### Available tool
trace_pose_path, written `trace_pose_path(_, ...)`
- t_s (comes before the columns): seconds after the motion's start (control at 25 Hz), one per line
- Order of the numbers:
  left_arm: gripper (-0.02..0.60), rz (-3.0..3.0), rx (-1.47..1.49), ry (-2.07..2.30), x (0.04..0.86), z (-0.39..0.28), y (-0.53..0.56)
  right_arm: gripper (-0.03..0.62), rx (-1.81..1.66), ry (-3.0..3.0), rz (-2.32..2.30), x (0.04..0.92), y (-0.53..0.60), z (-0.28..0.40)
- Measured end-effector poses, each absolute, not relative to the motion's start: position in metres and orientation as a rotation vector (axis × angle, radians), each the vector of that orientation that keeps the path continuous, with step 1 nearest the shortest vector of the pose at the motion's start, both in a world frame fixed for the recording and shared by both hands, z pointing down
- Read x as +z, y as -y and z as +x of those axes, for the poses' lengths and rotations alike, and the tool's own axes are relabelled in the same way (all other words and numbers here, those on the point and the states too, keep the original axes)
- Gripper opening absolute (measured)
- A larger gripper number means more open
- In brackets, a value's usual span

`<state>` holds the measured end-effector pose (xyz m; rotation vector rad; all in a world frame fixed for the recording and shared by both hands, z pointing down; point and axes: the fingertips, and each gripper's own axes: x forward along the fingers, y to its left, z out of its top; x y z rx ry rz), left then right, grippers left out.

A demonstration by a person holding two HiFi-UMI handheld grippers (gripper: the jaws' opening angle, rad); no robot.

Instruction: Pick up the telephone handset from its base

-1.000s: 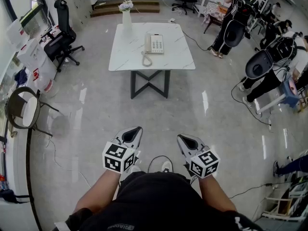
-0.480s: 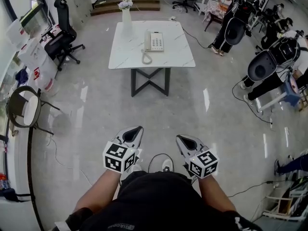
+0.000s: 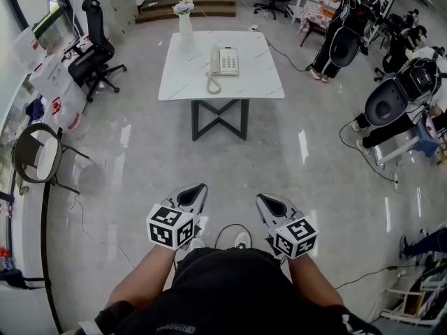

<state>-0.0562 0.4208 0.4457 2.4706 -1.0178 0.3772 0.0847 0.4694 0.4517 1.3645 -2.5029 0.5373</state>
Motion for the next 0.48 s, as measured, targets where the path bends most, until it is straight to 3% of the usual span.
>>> trace_pose_path(0.48, 0.002, 2.471, 0.421, 1.090, 0.453, -0.001, -0.421, 0.002, 0.530, 2.566, 1.290, 0.454, -0.462, 0.136)
